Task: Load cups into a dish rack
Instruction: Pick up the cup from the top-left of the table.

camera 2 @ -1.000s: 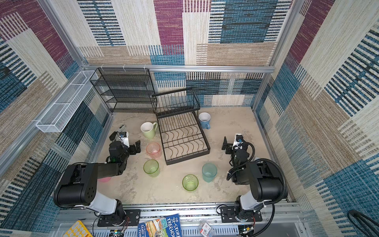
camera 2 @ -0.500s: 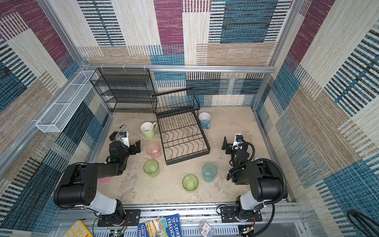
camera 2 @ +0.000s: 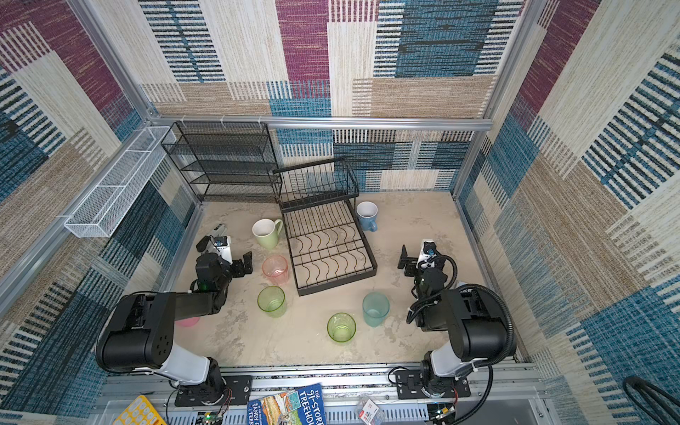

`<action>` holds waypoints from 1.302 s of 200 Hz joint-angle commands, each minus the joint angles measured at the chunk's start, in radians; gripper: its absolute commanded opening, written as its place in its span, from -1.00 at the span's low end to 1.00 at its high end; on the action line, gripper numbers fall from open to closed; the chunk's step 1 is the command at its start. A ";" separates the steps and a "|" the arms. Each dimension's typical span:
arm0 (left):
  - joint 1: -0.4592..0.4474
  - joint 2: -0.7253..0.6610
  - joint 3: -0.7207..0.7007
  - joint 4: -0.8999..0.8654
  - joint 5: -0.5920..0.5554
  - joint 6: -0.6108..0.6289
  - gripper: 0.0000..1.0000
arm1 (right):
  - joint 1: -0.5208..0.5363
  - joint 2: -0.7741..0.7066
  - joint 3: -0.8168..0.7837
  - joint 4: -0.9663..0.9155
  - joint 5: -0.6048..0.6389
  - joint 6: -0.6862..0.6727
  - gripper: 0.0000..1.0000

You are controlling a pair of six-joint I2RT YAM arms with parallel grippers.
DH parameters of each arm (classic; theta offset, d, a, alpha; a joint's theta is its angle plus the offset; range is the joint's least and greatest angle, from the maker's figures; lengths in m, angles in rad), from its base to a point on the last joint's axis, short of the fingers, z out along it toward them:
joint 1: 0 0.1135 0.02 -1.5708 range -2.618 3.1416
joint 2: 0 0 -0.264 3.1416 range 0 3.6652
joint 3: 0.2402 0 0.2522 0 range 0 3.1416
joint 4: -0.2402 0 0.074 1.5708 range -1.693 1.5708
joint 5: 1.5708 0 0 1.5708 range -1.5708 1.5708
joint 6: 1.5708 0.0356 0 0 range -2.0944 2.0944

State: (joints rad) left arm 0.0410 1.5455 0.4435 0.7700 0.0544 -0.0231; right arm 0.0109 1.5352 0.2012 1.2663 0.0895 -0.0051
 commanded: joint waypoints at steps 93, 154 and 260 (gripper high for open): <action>-0.006 -0.019 0.004 -0.002 -0.063 0.011 0.95 | 0.000 -0.028 0.007 0.003 -0.015 -0.010 1.00; -0.016 -0.098 0.086 -0.224 -0.121 0.008 0.95 | 0.000 -0.119 0.039 -0.137 0.026 0.007 1.00; -0.050 -0.234 0.390 -0.803 -0.273 -0.187 0.93 | 0.001 -0.281 0.287 -0.659 0.119 0.217 1.00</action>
State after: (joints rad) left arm -0.0051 1.3304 0.7837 0.1360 -0.1940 -0.1394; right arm 0.0116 1.2667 0.4206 0.7967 0.1925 0.1135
